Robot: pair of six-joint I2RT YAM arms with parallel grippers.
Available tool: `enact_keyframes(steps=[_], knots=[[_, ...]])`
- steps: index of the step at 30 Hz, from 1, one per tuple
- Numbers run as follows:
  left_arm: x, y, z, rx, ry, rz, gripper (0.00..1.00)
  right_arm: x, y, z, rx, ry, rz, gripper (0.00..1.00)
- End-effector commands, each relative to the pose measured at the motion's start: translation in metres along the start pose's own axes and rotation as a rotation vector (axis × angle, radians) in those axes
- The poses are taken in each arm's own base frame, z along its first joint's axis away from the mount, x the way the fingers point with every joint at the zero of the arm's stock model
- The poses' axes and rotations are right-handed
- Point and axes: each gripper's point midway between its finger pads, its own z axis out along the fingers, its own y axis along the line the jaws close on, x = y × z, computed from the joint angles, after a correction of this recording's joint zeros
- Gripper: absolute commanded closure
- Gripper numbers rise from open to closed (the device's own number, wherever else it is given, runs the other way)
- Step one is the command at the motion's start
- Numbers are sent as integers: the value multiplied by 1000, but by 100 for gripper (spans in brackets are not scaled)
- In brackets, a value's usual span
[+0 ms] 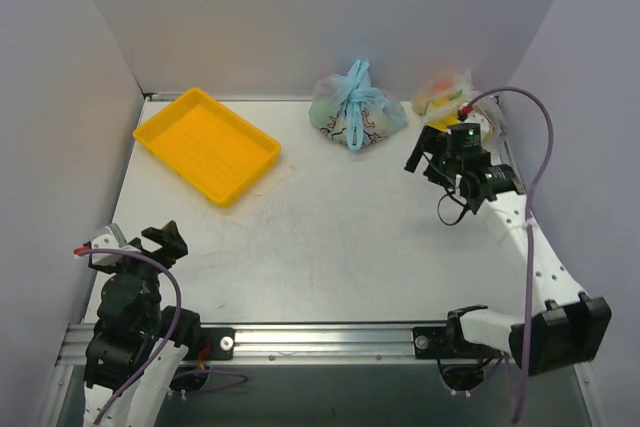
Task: Untie the knot of the plastic bag and take out the fruit
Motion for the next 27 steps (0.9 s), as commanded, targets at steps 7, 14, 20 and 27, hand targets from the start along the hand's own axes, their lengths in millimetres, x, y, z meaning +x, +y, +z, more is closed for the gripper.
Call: enact_keyframes(steps=[7,14,20,27], knots=[[-6,-4,-1,31,-41,-27,3,-53,66,129,-95,-106,266,0],[-3,-7,2,35,-22,-9,2,-84,95,214,-153,-197,313,0],[2,-9,6,35,1,8,3,-83,108,280,-165,-191,382,4],[2,-9,8,30,-1,15,3,-65,102,303,-139,-148,388,62]])
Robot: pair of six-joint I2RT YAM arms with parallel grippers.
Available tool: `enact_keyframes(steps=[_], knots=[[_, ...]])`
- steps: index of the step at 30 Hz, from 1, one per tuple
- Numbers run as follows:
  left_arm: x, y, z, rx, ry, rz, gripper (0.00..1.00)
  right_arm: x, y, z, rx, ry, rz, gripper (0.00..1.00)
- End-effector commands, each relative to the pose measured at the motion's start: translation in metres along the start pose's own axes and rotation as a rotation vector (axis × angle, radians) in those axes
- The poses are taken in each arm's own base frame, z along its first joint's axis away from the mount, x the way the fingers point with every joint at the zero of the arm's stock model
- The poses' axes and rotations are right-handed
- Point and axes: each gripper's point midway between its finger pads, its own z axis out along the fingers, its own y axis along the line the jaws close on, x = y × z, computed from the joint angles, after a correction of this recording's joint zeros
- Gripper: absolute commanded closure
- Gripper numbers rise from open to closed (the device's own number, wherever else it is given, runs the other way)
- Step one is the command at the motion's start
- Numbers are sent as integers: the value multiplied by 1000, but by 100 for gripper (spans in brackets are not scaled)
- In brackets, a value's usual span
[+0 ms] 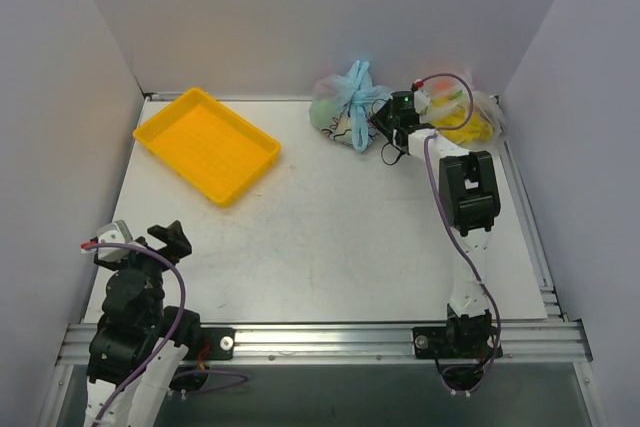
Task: Untie the knot of the plastic bag and take out the fruit
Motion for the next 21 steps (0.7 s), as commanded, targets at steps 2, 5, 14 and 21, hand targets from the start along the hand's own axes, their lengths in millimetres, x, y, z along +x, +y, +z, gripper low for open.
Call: enact_keyframes(steps=[2,5,14,21], knots=[[-9,-6,3,17,-33,-6,3,-27,15,-19,-33,-72,21,85],[-9,-7,3,27,-36,-10,3,-17,0,-46,-9,-54,18,100],[-9,-15,2,72,-34,-9,3,39,-54,-165,46,42,-35,100],[11,-47,5,212,96,20,3,102,-79,-260,31,112,-41,100]])
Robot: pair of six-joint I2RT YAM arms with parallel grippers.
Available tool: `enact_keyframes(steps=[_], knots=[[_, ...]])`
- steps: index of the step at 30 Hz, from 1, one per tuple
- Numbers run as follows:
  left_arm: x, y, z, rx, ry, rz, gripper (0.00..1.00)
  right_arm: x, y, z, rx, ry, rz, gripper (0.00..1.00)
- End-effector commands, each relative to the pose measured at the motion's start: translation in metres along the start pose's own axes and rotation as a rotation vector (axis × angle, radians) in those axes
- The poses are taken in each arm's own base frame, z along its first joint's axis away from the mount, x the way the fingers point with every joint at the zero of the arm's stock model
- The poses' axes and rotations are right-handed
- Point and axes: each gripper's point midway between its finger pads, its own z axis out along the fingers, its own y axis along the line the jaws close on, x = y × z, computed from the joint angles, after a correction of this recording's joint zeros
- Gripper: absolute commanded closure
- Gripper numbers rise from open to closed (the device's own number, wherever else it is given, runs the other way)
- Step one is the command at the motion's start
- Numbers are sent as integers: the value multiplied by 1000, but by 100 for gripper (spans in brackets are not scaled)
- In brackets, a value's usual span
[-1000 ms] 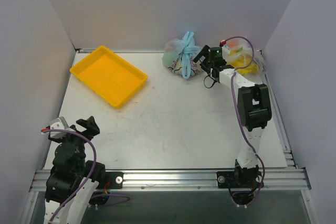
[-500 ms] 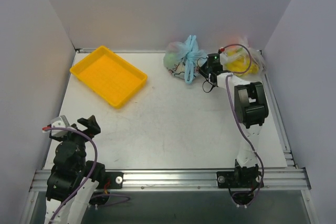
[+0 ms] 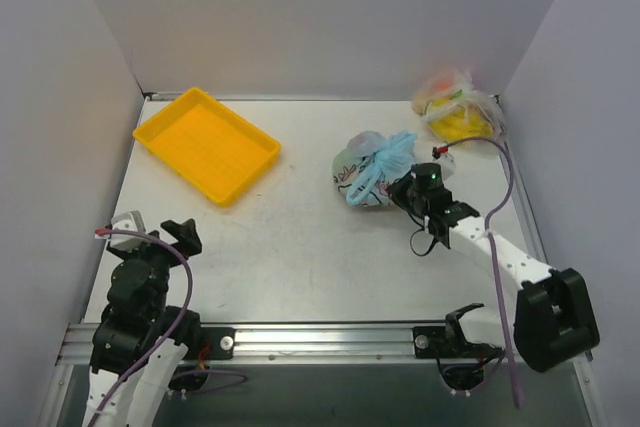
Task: Untie the knot of the plastic bag and take out the fruit
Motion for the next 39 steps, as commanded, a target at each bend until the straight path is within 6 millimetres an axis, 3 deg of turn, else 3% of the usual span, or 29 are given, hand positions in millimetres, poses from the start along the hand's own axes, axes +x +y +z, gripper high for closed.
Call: enact_keyframes(steps=[1,7,10,11,12,14,15,16,18,19,20,22,26,29,31,33,35,36,37,39], knots=[[6,-34,5,141,86,-9,3,50,-13,-32,24,84,-4,99],[51,-98,-1,414,401,-80,3,105,-4,-68,-47,168,-104,91],[77,-116,-4,484,579,-97,3,134,10,-84,-97,271,-228,78],[80,-120,-5,499,603,-105,3,144,14,-92,-112,297,-283,70],[81,-127,-6,526,615,-106,3,147,8,-97,-91,312,-361,65],[85,-136,-8,557,641,-110,3,142,22,-110,-123,299,-434,46],[82,-141,-7,571,633,-108,3,136,17,-116,-115,297,-496,38],[87,-148,-10,585,656,-95,3,121,28,-122,-129,260,-521,27],[82,-155,-6,579,636,-79,3,102,23,-134,-100,229,-597,21],[90,-162,-8,590,664,-56,3,87,25,-137,-93,187,-658,17],[90,-167,-6,592,660,-44,3,72,35,-144,-108,155,-673,16],[92,-177,3,568,648,-17,3,54,37,-149,-106,122,-735,15],[101,-208,2,588,652,41,3,27,33,-137,-60,112,-734,18],[100,-229,10,591,623,85,3,29,32,-119,-76,174,-746,20],[108,-240,11,592,629,131,3,45,39,-108,-134,253,-755,20],[103,-255,11,616,611,162,3,57,40,-97,-161,322,-734,20],[108,-262,17,600,608,192,3,70,30,-90,-161,361,-720,23],[102,-271,20,606,592,187,2,71,31,-86,-171,350,-708,25],[110,-274,22,601,602,203,2,73,27,-85,-173,351,-701,36],[105,-286,29,605,574,191,2,75,13,-80,-155,342,-681,48]])
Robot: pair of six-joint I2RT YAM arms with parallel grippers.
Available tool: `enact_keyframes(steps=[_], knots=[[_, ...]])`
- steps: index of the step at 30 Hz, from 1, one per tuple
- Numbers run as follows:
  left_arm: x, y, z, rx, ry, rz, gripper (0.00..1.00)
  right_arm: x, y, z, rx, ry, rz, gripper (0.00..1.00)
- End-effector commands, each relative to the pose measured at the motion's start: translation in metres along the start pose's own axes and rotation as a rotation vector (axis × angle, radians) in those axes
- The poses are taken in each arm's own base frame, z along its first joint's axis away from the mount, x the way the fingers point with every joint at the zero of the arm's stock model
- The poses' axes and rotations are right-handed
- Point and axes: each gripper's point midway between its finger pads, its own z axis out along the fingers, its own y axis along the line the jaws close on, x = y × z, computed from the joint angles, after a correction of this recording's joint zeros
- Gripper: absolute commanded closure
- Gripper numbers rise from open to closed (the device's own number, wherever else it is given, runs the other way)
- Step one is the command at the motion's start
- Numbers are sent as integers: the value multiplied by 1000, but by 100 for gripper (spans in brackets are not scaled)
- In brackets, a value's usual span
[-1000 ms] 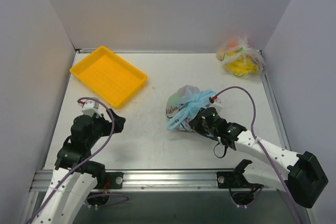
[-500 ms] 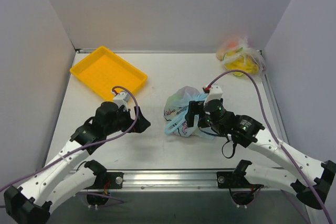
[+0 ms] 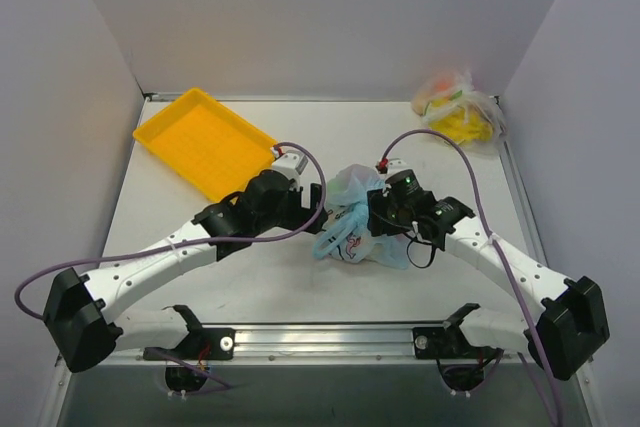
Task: Untie the knot of the plastic bag and take out the fruit
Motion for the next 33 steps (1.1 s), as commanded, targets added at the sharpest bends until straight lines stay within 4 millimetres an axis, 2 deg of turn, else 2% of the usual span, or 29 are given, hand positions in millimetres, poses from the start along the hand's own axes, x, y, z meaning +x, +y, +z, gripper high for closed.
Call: enact_keyframes(steps=[1,2,4,9,10,11,13,14,15,19,20,24,25,27,28,30,31,33], knots=[[-39,-17,12,5,-119,19,3,4,-3,2,-46,-32,20,66],[-42,-21,16,9,-124,17,3,14,-8,5,-43,-18,25,78],[-48,-29,28,10,-137,15,2,13,-9,2,-64,-53,29,100],[-54,-56,53,14,-142,35,3,16,6,-8,-181,-137,18,100],[-50,-53,64,-14,-130,39,3,16,7,-9,-192,-145,16,100],[-58,-61,67,-7,-147,33,3,15,9,-12,-204,-161,13,100],[-52,-67,79,-17,-132,43,3,17,9,-11,-213,-166,9,100],[-58,-73,81,-15,-145,36,3,17,10,-12,-216,-172,10,100],[-54,-77,83,-18,-139,36,3,17,9,-12,-214,-175,11,100],[-43,-72,101,-97,-126,8,4,20,10,-10,-224,-184,18,100],[-42,-69,103,-119,-129,-6,6,21,10,-9,-225,-186,18,100],[-34,-62,114,-165,-120,-33,24,23,13,-8,-238,-184,20,100],[-32,-61,117,-169,-117,-37,36,24,13,-7,-239,-179,16,100],[-30,-60,119,-176,-112,-44,51,26,12,-8,-238,-177,13,100],[-30,-58,119,-185,-115,-42,72,26,12,-9,-239,-180,13,100],[-33,-51,117,-214,-132,-42,96,27,10,-11,-231,-184,12,100],[-34,-46,113,-224,-138,-44,100,28,8,-12,-224,-188,14,100],[-39,-33,109,-249,-152,-55,100,29,1,-13,-185,-195,23,100]])
